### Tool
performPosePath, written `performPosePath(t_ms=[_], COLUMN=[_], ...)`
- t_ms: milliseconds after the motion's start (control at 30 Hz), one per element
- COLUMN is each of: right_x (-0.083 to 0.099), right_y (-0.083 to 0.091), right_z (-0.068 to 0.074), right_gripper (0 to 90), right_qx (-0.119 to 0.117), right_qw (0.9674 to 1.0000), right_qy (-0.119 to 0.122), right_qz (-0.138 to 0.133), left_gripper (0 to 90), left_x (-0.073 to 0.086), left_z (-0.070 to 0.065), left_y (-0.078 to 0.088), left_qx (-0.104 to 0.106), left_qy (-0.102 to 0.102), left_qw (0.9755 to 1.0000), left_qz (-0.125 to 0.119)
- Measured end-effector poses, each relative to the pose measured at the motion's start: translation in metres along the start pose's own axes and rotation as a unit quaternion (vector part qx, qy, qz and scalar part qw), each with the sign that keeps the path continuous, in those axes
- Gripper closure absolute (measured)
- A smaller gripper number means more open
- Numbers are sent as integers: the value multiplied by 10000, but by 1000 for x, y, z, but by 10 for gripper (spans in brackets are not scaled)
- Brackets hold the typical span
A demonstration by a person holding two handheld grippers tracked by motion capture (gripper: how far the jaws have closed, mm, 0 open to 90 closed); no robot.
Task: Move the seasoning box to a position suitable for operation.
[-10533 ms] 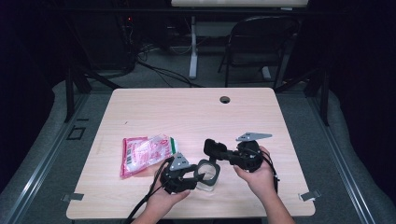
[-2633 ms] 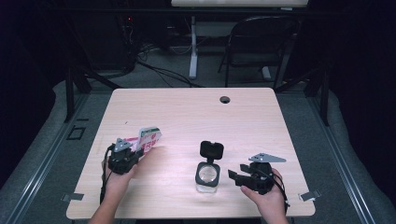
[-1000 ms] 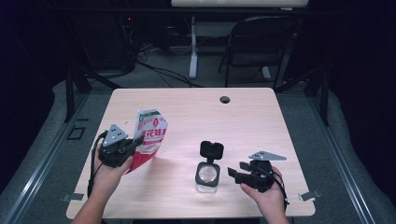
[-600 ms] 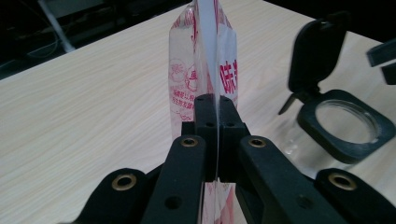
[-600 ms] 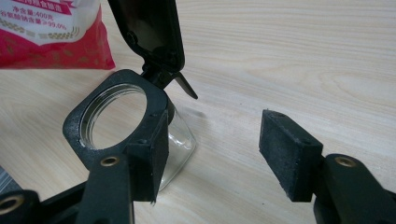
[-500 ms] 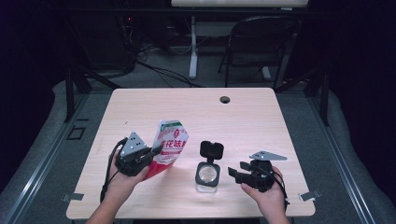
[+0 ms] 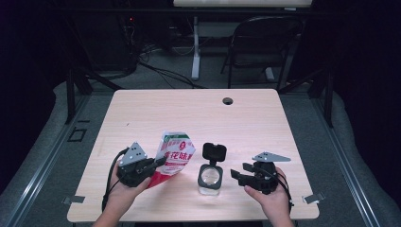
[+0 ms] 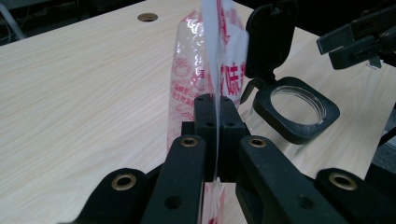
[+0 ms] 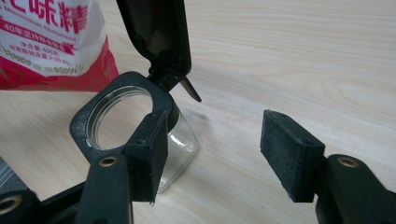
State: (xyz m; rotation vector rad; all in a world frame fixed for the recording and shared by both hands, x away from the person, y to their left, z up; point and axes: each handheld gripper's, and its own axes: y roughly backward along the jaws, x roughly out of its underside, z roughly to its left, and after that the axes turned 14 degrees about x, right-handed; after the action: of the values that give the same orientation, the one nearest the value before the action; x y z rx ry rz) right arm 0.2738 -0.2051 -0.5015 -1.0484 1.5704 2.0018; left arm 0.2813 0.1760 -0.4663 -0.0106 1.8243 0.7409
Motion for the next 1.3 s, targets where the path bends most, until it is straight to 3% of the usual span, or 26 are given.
performPosePath(t_ms=[333, 533, 667, 867, 1100, 1300], right_x=[-12, -19, -22, -25, -30, -30], right_y=[11, 14, 13, 15, 17, 13], right_z=[2, 12, 20, 30, 47, 66], right_gripper=[406, 420, 445, 473, 479, 479], right_qx=[-104, -281, -479, -573, -878, -1191], right_qw=[9996, 9981, 9977, 9958, 9919, 9871], right_qy=[159, 504, 467, 690, 883, 1049], right_qz=[-228, -226, -128, -188, -240, -210], left_gripper=[900, 900, 900, 900, 900, 900], left_x=[21, 31, 36, 45, 53, 59], left_z=[0, -4, -5, -6, -8, -4], left_y=[7, 4, 3, -3, -9, -9], left_qx=[300, 341, 371, 459, 491, 582], left_qy=[319, 351, 414, 501, 540, 777], left_qw=[9989, 9988, 9985, 9977, 9971, 9952], left_qz=[-157, -71, -9, 65, 221, 141])
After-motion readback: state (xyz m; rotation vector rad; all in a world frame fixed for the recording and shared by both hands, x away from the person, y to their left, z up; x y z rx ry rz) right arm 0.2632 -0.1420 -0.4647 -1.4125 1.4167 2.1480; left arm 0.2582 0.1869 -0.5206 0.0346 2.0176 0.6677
